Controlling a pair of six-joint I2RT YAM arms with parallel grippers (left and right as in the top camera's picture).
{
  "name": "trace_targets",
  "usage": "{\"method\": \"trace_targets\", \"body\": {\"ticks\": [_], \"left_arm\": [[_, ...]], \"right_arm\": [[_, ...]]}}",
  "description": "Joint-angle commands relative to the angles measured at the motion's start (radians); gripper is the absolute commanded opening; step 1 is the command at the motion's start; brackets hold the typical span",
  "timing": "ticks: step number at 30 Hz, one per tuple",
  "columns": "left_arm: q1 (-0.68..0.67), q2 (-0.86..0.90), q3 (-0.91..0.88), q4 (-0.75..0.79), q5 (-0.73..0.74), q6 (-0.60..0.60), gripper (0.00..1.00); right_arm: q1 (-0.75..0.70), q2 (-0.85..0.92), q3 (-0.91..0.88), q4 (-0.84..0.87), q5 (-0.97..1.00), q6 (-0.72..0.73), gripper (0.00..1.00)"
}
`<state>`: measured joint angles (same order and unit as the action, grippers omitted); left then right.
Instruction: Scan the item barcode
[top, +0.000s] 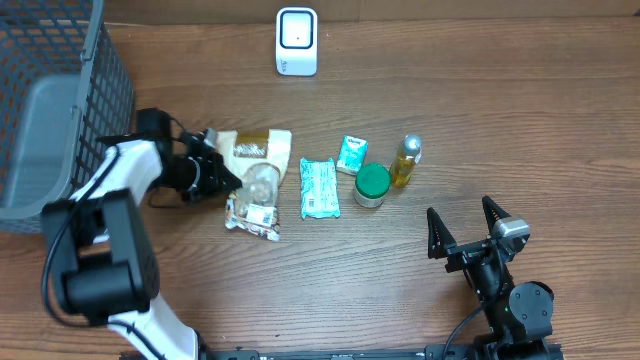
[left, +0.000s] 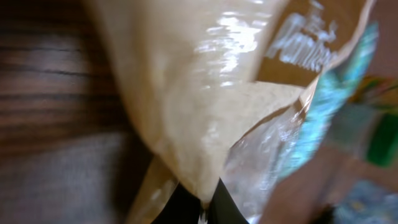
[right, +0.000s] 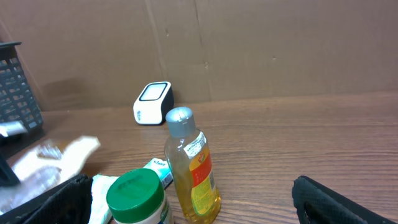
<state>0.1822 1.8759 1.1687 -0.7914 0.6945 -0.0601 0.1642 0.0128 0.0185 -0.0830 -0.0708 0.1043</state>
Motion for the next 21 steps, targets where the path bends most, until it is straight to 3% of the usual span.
{"method": "trace_targets", "body": {"ticks": [1, 8, 14, 16, 18, 21], "left_arm": [[0.008, -0.134, -0.001, -0.02, 0.138, -0.108, 0.04], [-0.002, -0.257, -0.001, -0.116, 0.166, -0.287, 0.04], [-0.002, -0.278, -0.001, -0.173, 0.464, -0.319, 0.04], [-0.002, -0.278, -0.001, -0.173, 0.492, -0.319, 0.04], [-0.002, -0.277, -0.001, -0.17, 0.419, -0.319, 0.04], [-0.006, -0.277, -0.001, -0.186, 0.163, -0.325, 0.04]], "right_arm": [[-0.003, -0.01, -0.01, 0.003, 0.01, -0.003, 1.0], [-0.003, -0.01, -0.011, 0.003, 0.01, -0.003, 1.0], [-0.003, -0.01, -0.011, 0.003, 0.01, -0.003, 1.0], [-0.003, -0.01, -0.011, 0.003, 0.01, -0.003, 1.0], [-0.003, -0.01, -0.01, 0.003, 0.01, -0.003, 1.0], [-0.003, -0.01, -0.01, 0.003, 0.01, -0.003, 1.0]]}}
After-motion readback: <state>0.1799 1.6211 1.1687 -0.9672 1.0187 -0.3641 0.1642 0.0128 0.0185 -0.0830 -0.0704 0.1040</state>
